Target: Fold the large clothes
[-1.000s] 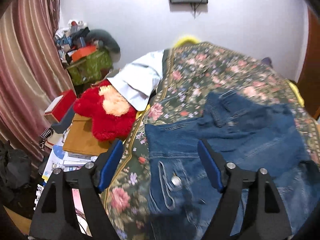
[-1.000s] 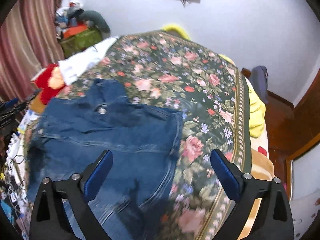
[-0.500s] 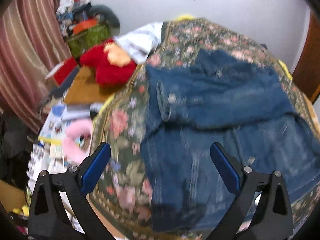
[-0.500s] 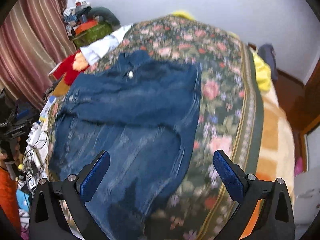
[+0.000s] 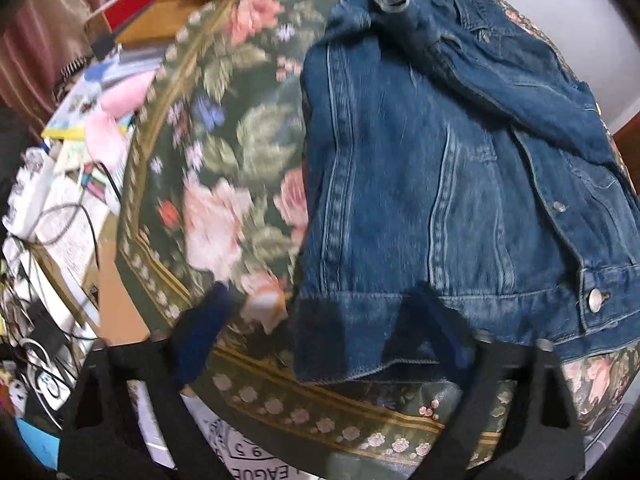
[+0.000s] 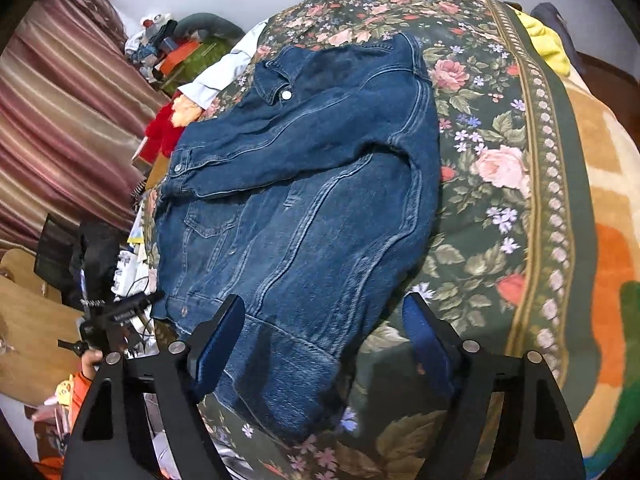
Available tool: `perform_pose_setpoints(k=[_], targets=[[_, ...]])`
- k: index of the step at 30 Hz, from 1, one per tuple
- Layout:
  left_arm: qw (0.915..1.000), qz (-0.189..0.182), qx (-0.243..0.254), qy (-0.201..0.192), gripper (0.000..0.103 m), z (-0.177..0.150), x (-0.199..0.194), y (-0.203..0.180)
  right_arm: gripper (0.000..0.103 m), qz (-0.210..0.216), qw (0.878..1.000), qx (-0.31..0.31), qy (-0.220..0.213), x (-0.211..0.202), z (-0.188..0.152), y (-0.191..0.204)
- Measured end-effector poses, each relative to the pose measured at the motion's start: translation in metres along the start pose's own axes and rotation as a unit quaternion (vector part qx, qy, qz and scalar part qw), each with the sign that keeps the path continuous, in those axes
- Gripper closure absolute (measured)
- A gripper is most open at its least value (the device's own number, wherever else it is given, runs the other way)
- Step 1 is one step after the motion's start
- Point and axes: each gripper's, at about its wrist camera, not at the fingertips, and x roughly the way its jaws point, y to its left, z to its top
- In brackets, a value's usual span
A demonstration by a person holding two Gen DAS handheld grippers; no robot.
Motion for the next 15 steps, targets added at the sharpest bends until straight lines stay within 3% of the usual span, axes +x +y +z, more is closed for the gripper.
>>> perform_pose_setpoints(k=[3,6,8,10,15], targets=[[0.9984,-0.049,-0.017,0.022,0.046,-0.005,0.012,-0.003,0.032,0.009,1.0,-0.012,0.003,0.006,-0.002,0.01],[0.9991,-0.035,-0.016,0.015,0.055,-0.003,0.012,-0.011,0.046,-0.004,1.0,-0.03,0.002,0.012,-0.002,0.016],[0.9997,-0.023,-0.006,0.004,0.078,0.002,0.004,-0.021,0.066,-0.01,0.999,-0.032,0.001,0.016,-0.001,0.015],[0.9992,-0.033,0.005,-0.021,0.081,0.01,-0.012,-0.029,0.079,-0.011,0.999,-0.037,0.004,0.017,0.002,0.015],[0.9937,-0.069,0.026,-0.085,0.083,0.036,-0.06,-0.047,0.083,-0.004,0.998,-0.064,-0.008,0.013,0.015,0.022]])
